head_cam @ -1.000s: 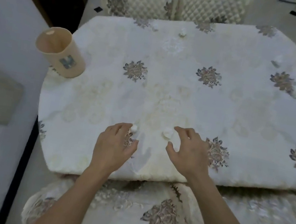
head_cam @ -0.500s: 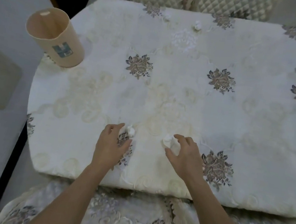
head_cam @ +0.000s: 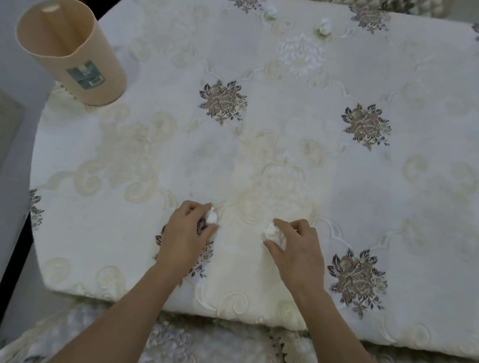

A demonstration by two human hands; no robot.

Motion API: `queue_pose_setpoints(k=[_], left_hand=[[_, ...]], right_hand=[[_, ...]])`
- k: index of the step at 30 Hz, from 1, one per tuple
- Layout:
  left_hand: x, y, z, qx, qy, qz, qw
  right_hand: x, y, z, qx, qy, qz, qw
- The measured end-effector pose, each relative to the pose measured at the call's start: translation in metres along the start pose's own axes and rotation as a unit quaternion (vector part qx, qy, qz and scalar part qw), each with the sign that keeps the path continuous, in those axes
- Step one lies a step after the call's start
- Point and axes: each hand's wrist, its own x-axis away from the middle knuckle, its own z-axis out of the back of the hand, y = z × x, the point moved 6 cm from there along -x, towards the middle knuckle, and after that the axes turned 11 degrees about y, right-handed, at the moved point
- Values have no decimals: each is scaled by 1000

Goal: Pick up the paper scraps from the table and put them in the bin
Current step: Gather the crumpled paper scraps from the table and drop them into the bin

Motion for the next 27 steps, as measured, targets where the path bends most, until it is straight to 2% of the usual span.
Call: queue_pose_setpoints(k=[9,18,27], left_hand=[[-1,2,2,30,3,1,1000],[12,35,34,154,4,71,985],[51,78,94,226,47,44,972]], right_hand=[[1,-2,1,-22,43,10,999],[1,-24,37,-176,84,-25,981],[34,-61,96,-279,112,-12,954]])
